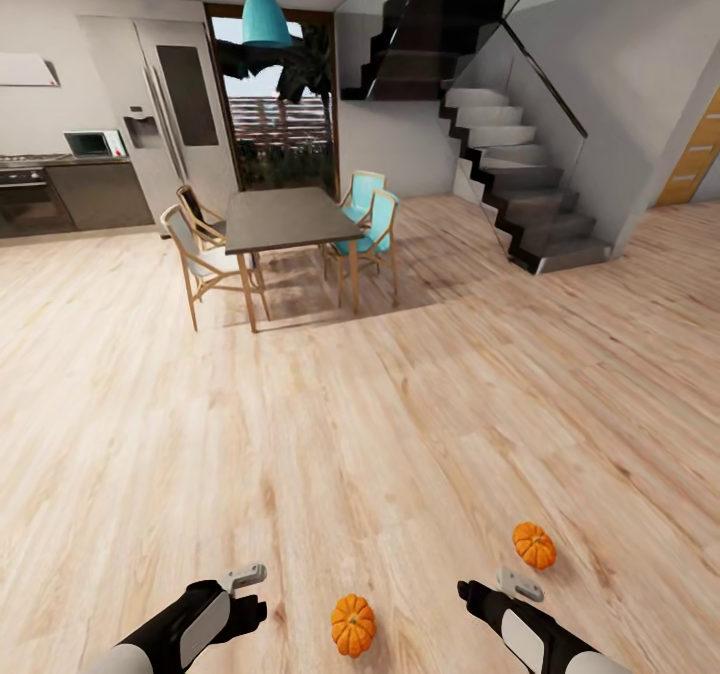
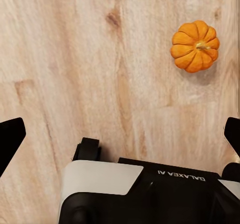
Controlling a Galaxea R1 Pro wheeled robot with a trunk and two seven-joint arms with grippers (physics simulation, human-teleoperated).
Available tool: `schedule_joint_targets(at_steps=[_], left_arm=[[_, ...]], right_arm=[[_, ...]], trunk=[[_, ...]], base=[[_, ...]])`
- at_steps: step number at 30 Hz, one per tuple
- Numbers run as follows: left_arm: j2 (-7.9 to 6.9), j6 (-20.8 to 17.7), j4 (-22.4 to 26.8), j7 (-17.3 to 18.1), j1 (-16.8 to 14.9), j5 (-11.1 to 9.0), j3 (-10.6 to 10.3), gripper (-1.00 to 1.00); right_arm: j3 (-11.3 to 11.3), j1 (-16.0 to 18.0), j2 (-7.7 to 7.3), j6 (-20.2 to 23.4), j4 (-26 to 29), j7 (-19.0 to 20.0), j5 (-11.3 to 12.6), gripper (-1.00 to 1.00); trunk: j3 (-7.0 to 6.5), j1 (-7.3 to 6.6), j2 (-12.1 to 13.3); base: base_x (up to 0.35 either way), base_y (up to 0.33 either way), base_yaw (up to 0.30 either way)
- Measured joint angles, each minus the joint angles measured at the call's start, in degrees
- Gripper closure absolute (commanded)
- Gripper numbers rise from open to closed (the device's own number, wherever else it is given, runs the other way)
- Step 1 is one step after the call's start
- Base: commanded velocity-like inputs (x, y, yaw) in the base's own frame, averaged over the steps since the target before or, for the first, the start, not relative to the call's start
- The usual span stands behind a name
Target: Place each of the two pumpkins and all three candles from the living room inside a cabinet in the living room (use any cabinet), then make sure every cabinet is closed, and position the cauldron so it is next to a table in the living room.
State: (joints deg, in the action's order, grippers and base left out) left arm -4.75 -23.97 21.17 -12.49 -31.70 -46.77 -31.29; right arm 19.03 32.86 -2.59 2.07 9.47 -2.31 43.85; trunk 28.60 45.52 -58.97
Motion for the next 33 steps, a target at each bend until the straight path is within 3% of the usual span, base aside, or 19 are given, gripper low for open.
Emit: schedule_joint_targets(at_steps=[20, 33], left_arm=[[-0.10, -0.02, 0.01, -0.02, 0.00, 0.00, 0.00, -1.00], [-0.09, -0.02, -0.01, -0.01, -0.01, 0.00, 0.00, -1.00]], right_arm=[[0.02, 0.00, -0.07, 0.00, 0.03, 0.15, -0.04, -1.00], [0.04, -0.02, -0.27, 0.08, 0.00, 0.56, 0.04, -1.00]], trunk=[[-0.02, 0.02, 0.00], [-0.66, 0.02, 0.00]], base=[[0.060, -0.073, -0.005], [0.000, 0.000, -0.210]])
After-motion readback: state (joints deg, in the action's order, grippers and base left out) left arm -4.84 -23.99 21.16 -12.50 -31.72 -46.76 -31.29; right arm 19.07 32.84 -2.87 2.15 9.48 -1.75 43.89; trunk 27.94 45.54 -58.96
